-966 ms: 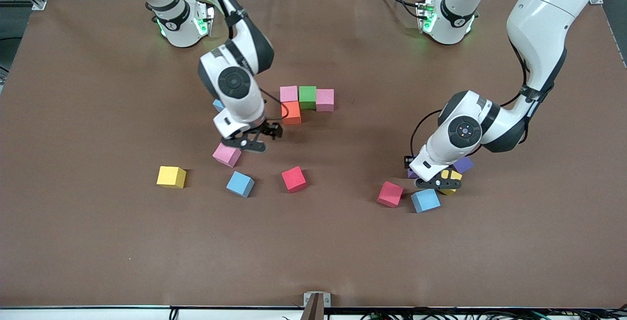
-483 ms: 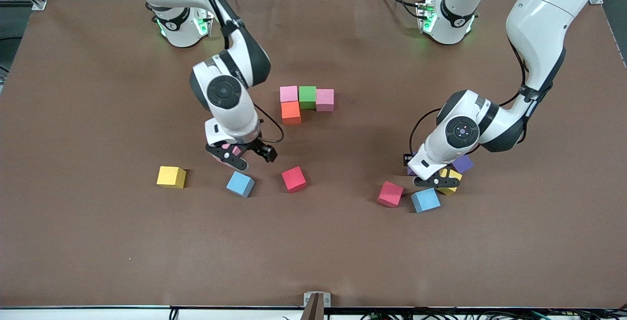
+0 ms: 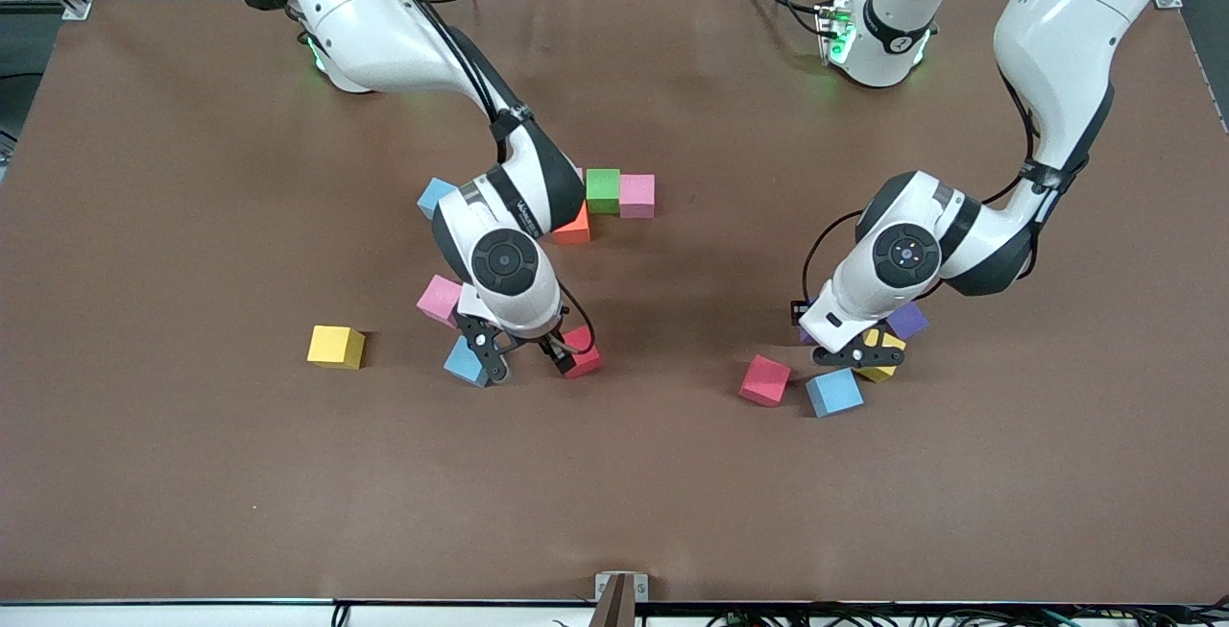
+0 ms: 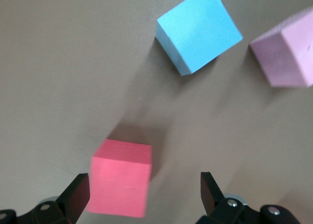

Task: Arrange 11 blocks into digit 3
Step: 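Reach to the red block and grasp it with the right gripper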

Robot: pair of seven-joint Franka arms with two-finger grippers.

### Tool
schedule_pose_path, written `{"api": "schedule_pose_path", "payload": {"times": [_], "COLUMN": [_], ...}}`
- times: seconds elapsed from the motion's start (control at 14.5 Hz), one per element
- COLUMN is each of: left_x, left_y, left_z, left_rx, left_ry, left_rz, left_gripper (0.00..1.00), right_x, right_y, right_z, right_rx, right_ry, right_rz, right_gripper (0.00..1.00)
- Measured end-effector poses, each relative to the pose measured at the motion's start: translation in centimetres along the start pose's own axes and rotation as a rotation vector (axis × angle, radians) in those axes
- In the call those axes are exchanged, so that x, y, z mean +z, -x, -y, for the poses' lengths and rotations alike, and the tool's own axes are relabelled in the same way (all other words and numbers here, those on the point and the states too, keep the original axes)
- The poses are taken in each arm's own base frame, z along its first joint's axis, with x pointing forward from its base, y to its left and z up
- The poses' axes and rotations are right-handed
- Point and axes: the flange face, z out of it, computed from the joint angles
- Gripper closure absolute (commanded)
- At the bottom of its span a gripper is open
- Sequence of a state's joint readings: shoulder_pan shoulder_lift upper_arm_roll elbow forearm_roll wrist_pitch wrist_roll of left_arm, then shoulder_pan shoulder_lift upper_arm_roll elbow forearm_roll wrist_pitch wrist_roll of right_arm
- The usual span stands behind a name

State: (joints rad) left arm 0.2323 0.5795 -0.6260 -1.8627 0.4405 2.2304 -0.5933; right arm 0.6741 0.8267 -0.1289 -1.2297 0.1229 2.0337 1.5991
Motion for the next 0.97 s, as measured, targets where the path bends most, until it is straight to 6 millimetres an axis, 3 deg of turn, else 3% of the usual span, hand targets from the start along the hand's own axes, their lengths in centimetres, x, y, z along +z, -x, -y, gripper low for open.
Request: {"api": "schedule_pose_path", "payload": {"times": [0.28,0.55,0.83,0.97], "left_x": [-0.2,-0.3,-0.4,-0.4], "left_y": [-0.1,-0.2,-0.3,-0.3], "left_z": [0.0,0.0,0.1,0.1], "left_rx": [-0.011,-0.019,-0.021,-0.022], "left_ry": [0.004,0.005,0.005,0.005], "left_rz": [-0.002,-0.004,-0.006,-0.006], "left_gripper": [0.58,0.58,0.58,0.58], "right_x": [1.7,4.0,4.8,4.8], "right_y": [1.0,2.8,3.7,3.7], "right_z": [1.3,1.6,1.5,1.5], "right_rx": [0.143,0.154,0.145,0.137], "right_ry": [-0.030,-0.046,-0.047,-0.046], "right_rz": [0.006,0.005,0.004,0.003], "right_gripper": [0.00,0.01,0.21,0.22]}}
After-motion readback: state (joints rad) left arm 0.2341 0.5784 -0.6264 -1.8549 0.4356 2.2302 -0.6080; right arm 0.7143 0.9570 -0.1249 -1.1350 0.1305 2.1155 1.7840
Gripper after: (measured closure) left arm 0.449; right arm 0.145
